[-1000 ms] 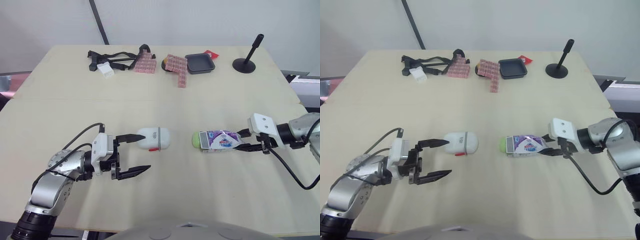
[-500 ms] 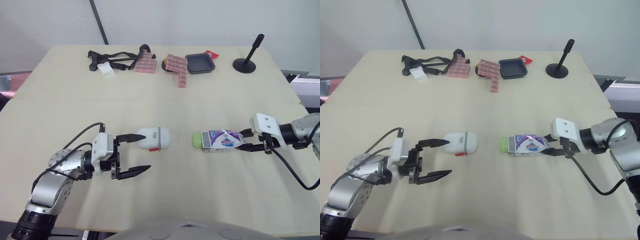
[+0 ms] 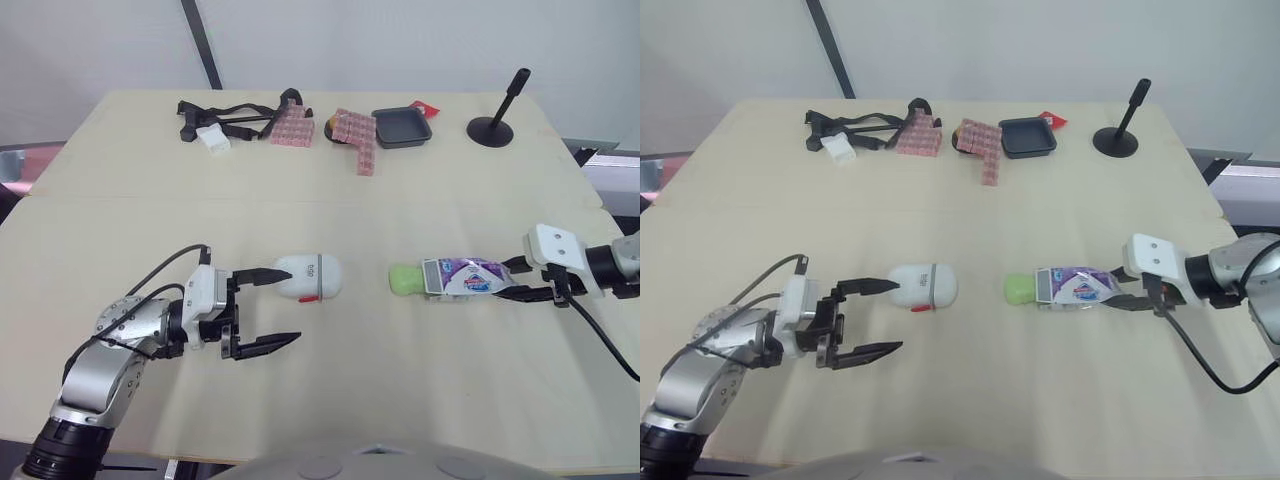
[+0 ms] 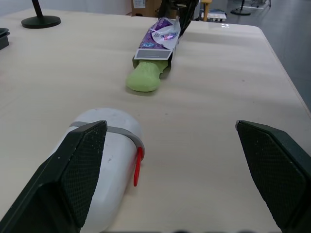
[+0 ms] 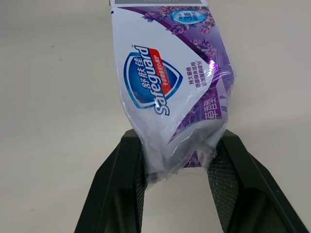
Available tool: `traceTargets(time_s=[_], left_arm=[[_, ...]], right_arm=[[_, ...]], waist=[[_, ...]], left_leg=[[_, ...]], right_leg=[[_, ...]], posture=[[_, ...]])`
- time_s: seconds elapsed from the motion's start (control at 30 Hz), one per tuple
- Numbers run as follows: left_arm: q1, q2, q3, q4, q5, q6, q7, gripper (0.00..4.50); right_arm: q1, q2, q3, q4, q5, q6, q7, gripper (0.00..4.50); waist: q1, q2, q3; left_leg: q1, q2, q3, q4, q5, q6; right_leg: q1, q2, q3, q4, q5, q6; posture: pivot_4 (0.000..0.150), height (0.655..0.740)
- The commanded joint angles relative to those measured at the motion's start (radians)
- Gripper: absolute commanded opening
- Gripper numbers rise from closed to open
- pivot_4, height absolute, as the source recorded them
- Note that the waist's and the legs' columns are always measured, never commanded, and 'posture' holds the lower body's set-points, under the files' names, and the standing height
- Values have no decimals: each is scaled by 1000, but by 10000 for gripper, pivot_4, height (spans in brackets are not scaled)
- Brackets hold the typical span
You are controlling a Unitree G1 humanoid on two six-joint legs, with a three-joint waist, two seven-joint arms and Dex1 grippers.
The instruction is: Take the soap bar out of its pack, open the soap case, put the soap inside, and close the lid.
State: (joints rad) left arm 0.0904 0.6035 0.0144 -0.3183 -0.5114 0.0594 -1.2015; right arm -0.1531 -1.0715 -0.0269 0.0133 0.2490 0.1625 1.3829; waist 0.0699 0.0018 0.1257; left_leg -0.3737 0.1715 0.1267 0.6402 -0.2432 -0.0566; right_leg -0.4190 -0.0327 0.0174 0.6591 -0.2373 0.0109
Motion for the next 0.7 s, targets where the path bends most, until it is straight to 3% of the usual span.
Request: traceTargets(time_s=[0.03, 0.37, 0.7], left_arm=[[-6, 9, 3, 0, -12, -7, -9, 45000], [-19, 5, -4, 19, -8, -15, -21, 45000], [-16, 11, -5, 21, -13, -19, -34, 45000]], right_arm=[[12, -36, -56, -13, 20, -12, 13, 17762], [89, -94, -145, 8, 30, -28, 35, 17762], [201, -97, -365, 91, 95, 44, -2, 17762]], waist=[[0, 0, 0], [4, 0, 0], [4, 0, 0]], left_leg=[[0, 0, 0, 0, 0, 0], [0, 0, 0, 0, 0, 0], [0, 0, 0, 0, 0, 1]], right_leg=[[0, 0, 0, 0, 0, 0], [0, 0, 0, 0, 0, 0], [0, 0, 0, -1, 0, 0]], posture=[[1500, 7400], [1500, 7400], [1500, 7400]])
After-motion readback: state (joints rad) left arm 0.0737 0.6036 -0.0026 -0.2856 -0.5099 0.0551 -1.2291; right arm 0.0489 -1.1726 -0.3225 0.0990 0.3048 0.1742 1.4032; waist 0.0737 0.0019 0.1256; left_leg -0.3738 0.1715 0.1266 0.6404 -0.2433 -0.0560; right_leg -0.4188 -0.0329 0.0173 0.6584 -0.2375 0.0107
